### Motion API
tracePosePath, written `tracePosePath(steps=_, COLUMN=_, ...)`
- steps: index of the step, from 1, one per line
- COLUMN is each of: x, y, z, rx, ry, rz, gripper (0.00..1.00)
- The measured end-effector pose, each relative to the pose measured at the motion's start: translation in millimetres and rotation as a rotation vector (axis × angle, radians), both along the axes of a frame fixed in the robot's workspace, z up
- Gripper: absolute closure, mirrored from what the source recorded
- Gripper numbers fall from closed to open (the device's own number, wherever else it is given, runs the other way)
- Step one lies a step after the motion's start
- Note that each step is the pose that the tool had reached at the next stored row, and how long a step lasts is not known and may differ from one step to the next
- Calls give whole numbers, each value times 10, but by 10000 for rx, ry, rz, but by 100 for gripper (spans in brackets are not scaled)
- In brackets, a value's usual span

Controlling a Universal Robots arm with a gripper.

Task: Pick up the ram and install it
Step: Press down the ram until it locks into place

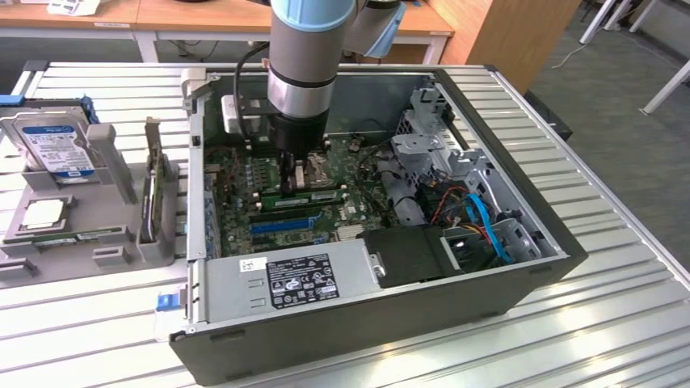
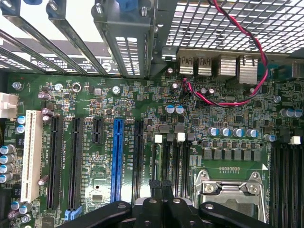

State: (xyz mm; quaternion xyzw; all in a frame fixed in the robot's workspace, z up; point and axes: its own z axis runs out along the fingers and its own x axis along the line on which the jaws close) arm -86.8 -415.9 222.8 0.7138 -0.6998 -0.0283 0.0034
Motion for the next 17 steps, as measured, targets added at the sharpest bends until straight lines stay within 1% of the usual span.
tracePosePath(steps=12, x=1, y=1, z=0, rx=5, ry=-5, rz=0, gripper=90)
tracePosePath(steps=13, x=2, y=2, z=6, rx=13, ry=-12, rz=0, gripper=90)
tracePosePath(steps=17, x=1, y=0, z=78, rx=2, ry=-2, rz=0, gripper=90)
